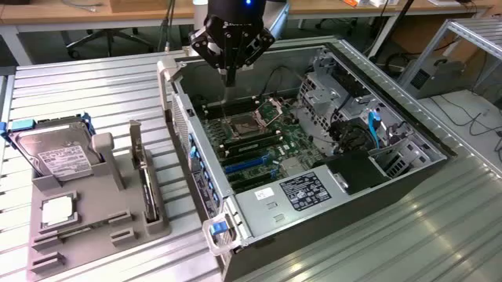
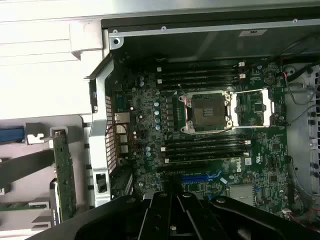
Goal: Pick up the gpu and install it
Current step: 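Reach for the gpu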
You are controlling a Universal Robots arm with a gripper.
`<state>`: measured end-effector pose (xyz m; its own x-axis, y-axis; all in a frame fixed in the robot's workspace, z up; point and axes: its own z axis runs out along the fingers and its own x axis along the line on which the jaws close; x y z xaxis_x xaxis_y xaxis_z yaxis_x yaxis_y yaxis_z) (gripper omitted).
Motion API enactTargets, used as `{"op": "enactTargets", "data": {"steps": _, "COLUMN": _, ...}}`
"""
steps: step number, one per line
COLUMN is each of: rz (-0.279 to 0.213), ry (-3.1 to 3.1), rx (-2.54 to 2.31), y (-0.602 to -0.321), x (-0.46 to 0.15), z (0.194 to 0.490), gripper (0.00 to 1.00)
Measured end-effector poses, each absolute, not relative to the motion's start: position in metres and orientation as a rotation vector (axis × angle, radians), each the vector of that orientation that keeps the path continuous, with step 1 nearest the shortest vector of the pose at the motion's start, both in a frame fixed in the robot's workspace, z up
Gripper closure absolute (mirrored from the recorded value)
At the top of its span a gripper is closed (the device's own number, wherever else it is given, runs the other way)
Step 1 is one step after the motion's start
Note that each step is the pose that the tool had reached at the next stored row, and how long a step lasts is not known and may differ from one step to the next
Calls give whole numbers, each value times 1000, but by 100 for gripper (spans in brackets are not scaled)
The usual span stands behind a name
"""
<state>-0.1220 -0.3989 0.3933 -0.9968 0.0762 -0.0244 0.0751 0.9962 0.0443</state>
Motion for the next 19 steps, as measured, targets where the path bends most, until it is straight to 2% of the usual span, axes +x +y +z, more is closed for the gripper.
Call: {"op": "enactTargets", "data": {"steps": 19, "rz": 68, "ry": 3113, "rx": 118, "y": -399, "x": -132, "z": 393, "gripper": 89}}
